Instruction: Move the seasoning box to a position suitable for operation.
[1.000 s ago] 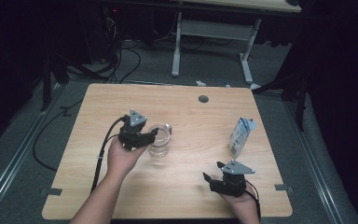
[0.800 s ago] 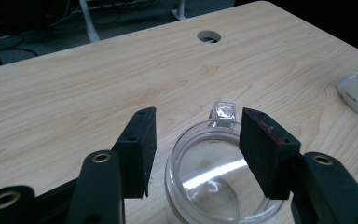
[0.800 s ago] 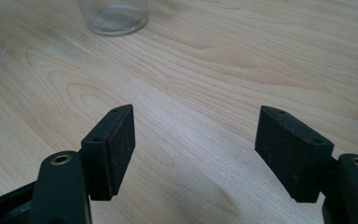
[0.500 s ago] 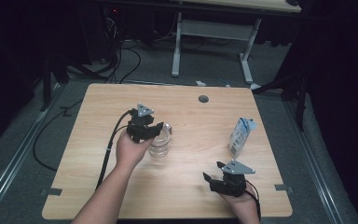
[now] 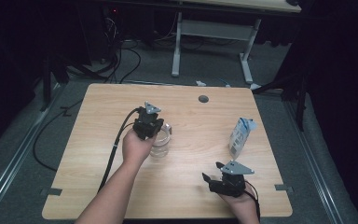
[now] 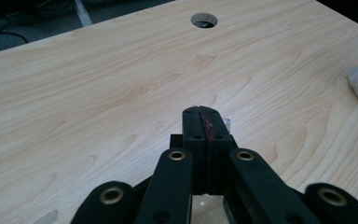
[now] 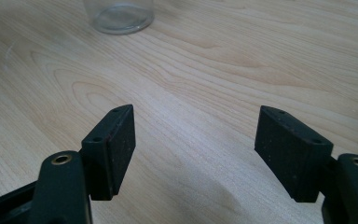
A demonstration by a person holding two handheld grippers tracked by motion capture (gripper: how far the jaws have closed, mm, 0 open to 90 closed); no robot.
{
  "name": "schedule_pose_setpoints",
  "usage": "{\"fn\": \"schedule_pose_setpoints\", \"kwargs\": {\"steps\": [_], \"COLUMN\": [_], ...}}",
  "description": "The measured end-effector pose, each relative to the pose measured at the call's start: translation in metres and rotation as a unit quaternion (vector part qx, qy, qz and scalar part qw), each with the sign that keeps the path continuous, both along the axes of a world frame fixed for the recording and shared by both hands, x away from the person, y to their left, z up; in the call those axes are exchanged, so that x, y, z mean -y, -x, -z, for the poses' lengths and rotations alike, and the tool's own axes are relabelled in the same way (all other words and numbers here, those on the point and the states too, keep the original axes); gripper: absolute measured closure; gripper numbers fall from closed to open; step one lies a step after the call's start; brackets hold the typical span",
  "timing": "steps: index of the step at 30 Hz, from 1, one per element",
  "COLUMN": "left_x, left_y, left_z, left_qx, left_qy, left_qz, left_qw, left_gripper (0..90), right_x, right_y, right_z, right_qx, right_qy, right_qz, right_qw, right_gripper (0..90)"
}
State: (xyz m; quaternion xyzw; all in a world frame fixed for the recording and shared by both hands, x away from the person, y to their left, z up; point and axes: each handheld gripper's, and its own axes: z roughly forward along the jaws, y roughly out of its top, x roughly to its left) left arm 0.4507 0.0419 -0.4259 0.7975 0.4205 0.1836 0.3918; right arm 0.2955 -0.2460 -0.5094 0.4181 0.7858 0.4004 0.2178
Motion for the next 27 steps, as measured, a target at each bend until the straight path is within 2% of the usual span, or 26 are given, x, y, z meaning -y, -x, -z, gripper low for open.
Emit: {"fn": "schedule_pose_setpoints", "kwargs": {"steps": [3,8,11,17,19,27], "left_x": [0.003,0.006,0.009,0.009,0.010,0.011], "left_y": [-0.002,-0.005,-0.005,-0.006,-0.006,-0.003], "left_z": [0.003,0.005,0.006,0.007,0.008,0.007], "left_qx": [-0.002,-0.002,0.013,0.007,0.011,0.004], "left_qy": [-0.007,-0.007,-0.030,-0.022,-0.028,-0.031], "left_qz": [-0.003,-0.011,-0.003,-0.002,-0.004,0.000], "left_qw": [1.0000,0.9999,0.9994,0.9997,0.9995,0.9995], "left_gripper": [90.0,90.0,90.0,90.0,90.0,90.0], "right_x": [-0.001,-0.002,-0.003,-0.003,-0.004,-0.005], "right_y": [0.000,0.000,0.001,0.001,0.001,0.001], "right_z": [0.000,0.000,0.000,0.000,0.000,0.001], "right_qx": [-0.001,-0.002,-0.001,-0.001,-0.001,-0.004], "right_qy": [0.001,0.003,0.004,0.006,0.008,0.010], "right_qz": [0.000,-0.002,-0.003,-0.005,-0.004,-0.005], "right_qw": [1.0000,1.0000,1.0000,1.0000,1.0000,0.9999], "right_gripper": [29.3,29.4,29.4,29.6,29.6,29.7]}}
